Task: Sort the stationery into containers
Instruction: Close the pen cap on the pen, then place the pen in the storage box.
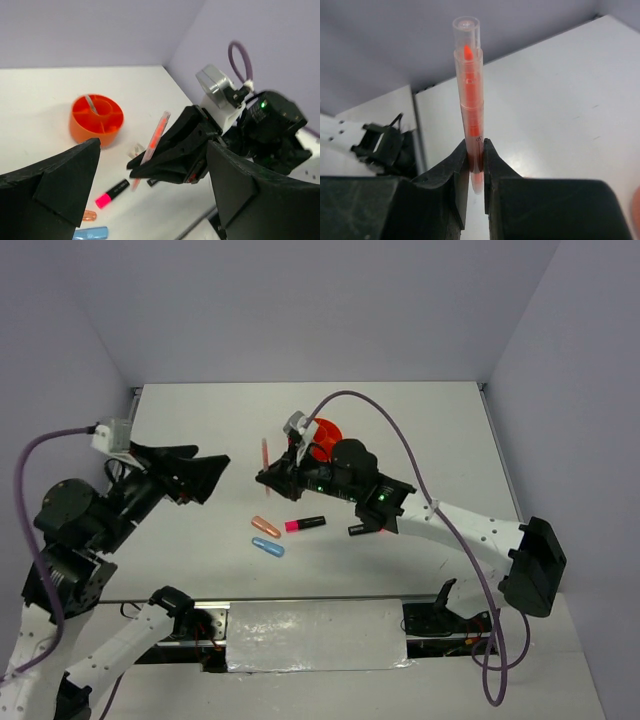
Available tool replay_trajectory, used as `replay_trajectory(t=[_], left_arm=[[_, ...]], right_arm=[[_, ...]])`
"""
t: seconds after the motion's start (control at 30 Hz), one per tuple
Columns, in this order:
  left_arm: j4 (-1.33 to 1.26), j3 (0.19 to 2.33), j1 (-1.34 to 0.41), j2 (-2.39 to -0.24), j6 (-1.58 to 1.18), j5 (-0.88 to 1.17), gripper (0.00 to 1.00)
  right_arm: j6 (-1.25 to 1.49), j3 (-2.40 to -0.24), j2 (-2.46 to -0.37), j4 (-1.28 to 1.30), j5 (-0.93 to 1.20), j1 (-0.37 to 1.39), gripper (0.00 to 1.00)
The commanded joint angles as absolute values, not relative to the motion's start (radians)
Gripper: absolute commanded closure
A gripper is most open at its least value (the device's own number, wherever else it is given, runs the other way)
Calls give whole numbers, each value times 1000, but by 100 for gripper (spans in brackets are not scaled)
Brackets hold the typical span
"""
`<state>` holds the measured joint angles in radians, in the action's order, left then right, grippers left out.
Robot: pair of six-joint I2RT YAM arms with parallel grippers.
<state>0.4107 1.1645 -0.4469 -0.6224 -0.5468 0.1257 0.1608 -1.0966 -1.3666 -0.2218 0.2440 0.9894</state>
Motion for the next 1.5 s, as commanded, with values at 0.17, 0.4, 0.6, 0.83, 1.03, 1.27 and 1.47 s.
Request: replay_trajectory(t=[0.17,0.4,0.6,0.83,1.03,1.27,1.47], left_arm=[[632,1105,-449,-505,-419,-135,1],[663,927,-453,-347,-367,-141,1],[630,899,-453,-262,-370,-117,1],[629,900,-453,-281,-362,-97,1],[627,899,-453,-284,-359,-87,1],[626,897,-453,-270,-359,-87,1],[627,899,-451,-270,-362,-94,1]], right_arm=[[37,-1156,-1460,-440,90,708,100],[-36,-1331,-1715,-482,181,548,100],[-72,-1381,-1839,-503,115,528,100],[-28,-1246,-1859,-626,135,520,100],[-9,-1226,-1878,-626,146,519,100],[-3,-1157,-1865,-660,152,518,90],[-3,-1126,-1862,-669,152,520,71]])
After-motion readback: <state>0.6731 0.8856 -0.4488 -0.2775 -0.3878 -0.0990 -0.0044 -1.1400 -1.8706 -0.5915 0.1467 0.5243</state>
